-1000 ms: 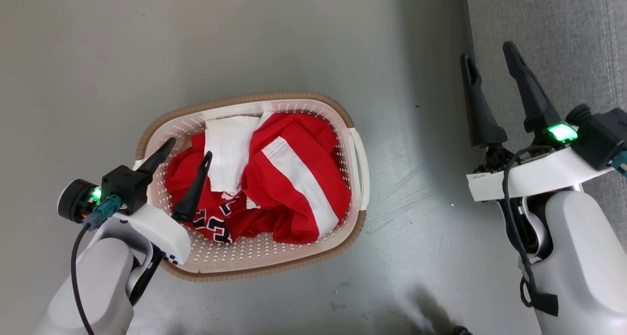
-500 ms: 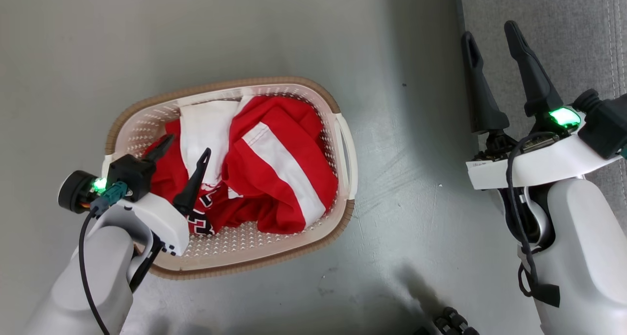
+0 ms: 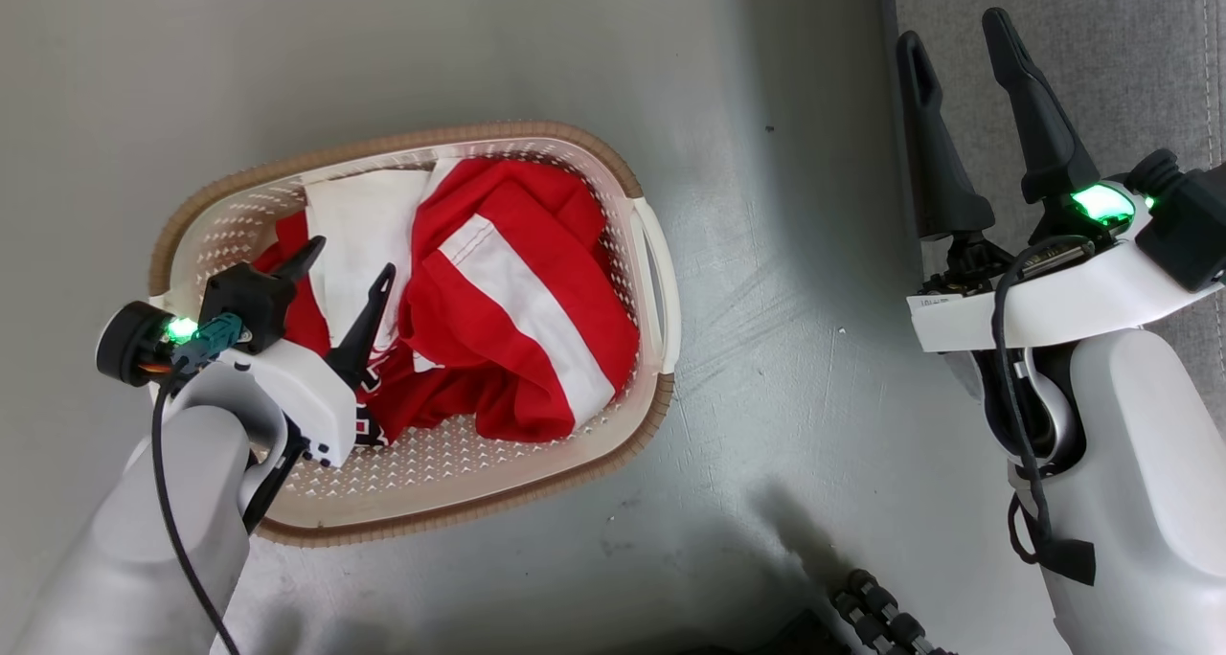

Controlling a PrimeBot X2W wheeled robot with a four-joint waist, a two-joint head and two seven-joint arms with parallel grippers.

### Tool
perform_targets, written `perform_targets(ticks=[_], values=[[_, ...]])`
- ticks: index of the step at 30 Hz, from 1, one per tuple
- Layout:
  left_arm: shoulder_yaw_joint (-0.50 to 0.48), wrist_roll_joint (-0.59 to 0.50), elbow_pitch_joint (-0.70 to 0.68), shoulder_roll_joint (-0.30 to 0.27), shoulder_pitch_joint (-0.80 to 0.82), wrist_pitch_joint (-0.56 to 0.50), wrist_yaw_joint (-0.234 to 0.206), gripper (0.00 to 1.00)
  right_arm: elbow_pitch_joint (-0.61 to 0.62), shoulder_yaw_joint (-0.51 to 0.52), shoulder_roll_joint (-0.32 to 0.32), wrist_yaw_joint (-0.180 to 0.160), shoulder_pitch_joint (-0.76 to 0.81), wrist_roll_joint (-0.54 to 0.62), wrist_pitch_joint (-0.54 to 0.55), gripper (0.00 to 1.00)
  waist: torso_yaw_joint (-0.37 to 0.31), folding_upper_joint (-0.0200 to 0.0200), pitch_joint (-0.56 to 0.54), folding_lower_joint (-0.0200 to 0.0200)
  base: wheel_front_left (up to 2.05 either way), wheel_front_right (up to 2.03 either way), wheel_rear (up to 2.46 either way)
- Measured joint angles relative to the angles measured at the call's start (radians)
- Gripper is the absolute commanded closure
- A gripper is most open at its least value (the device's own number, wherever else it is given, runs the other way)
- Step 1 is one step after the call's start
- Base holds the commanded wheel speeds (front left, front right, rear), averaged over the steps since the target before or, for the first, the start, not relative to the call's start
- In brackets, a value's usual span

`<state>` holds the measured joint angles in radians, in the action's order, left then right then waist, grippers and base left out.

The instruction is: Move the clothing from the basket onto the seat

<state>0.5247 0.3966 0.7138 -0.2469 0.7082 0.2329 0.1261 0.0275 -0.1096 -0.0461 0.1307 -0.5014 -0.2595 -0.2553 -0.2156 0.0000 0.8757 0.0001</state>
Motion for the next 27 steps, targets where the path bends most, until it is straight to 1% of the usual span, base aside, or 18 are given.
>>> perform_targets(ticks=[10, 16, 19, 21, 22, 25, 27], values=[[0.039, -0.038, 0.06, -0.004, 0.074, -0.017, -0.001, 0.0, 0.005, -0.009, 0.0, 0.0, -0.04, -0.013, 0.0, 0.0, -0.02, 0.0, 0.036, 0.0, 0.0, 0.0, 0.0], [0.071, -0.07, 0.093, -0.023, 0.108, -0.021, -0.015, 0.0, 0.006, -0.024, 0.0, 0.0, -0.04, -0.031, 0.0, 0.0, -0.032, 0.0, 0.05, -0.0001, 0.0, 0.0, 0.0], [0.093, -0.086, 0.094, -0.022, 0.119, -0.013, -0.018, 0.0, 0.005, -0.028, 0.0, 0.0, -0.04, -0.035, 0.0, 0.0, -0.039, 0.0, 0.052, -0.0001, 0.0, 0.0, 0.0], [0.117, -0.095, 0.098, -0.014, 0.123, -0.012, -0.011, 0.0, 0.005, -0.029, 0.001, 0.0, -0.041, -0.038, 0.0, 0.0, -0.041, 0.0, 0.049, 0.0, 0.0, 0.0, 0.0], [0.137, -0.095, 0.11, 0.007, 0.12, -0.013, -0.001, 0.0, 0.005, -0.028, -0.001, 0.0, -0.041, -0.038, 0.0, 0.0, -0.042, 0.0, 0.048, -0.0001, 0.0, 0.0, 0.0], [0.178, -0.1, 0.126, 0.062, 0.097, -0.015, 0.001, 0.0, 0.002, -0.028, 0.0, 0.0, -0.041, -0.039, 0.0, 0.0, -0.044, 0.0, 0.042, 0.0, 0.0, 0.0, 0.0], [0.183, -0.1, 0.141, 0.064, 0.097, -0.015, 0.001, 0.0, 0.001, -0.027, 0.0, 0.0, -0.041, -0.039, 0.0, 0.0, -0.045, 0.0, 0.038, 0.0, 0.0, 0.0, 0.0]])
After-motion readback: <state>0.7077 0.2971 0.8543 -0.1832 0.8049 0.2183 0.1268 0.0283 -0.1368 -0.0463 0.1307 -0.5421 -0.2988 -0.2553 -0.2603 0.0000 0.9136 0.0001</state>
